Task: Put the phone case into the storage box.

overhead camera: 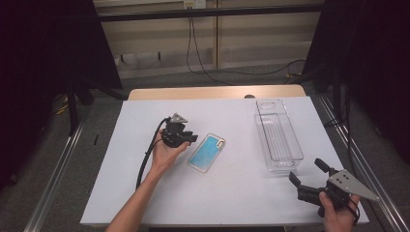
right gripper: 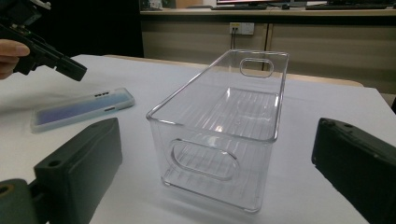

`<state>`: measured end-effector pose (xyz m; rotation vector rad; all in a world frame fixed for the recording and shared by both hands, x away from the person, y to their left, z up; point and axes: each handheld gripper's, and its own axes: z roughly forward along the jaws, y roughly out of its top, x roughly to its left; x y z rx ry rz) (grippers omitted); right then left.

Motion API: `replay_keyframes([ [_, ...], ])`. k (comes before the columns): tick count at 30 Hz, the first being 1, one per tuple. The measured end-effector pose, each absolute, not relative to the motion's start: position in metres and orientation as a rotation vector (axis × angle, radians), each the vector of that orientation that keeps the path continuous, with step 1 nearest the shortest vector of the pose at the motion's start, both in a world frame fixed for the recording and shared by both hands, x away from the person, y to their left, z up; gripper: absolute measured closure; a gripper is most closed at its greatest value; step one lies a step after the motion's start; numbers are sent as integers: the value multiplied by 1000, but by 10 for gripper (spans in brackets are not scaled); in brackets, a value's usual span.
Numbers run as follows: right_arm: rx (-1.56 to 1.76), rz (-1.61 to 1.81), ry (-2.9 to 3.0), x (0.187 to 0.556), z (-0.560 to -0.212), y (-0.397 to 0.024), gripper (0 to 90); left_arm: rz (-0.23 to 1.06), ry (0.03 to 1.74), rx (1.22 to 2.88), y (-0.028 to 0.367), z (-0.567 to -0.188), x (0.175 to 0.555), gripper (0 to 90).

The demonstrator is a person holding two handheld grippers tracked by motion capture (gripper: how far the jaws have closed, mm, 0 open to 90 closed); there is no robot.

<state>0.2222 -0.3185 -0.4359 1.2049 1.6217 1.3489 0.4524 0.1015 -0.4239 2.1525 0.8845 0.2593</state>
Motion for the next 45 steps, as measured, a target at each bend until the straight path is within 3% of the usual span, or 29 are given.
replay_keyframes([
  [9, 1205, 1349, 1622, 222, -436, -318, 12, 285, 896, 2127, 107, -415, 447, 438],
  [10, 1205, 1350, 1623, 222, -436, -318, 12, 290, 897, 2126, 107, -414, 447, 398],
  [11, 1205, 1348, 1623, 222, -436, -318, 13, 302, 906, 2126, 107, -414, 444, 295],
  [19, 1204, 1347, 1628, 222, -436, -317, 13, 322, 923, 2108, 110, -413, 438, 65],
  [30, 1206, 1344, 1627, 222, -436, -318, 13, 297, 887, 2130, 113, -414, 431, 45],
  [36, 1204, 1348, 1627, 222, -436, -318, 13, 214, 861, 2163, 111, -414, 427, 49],
  [45, 1206, 1349, 1625, 222, -436, -318, 12, 249, 836, 2197, 97, -419, 424, 41],
])
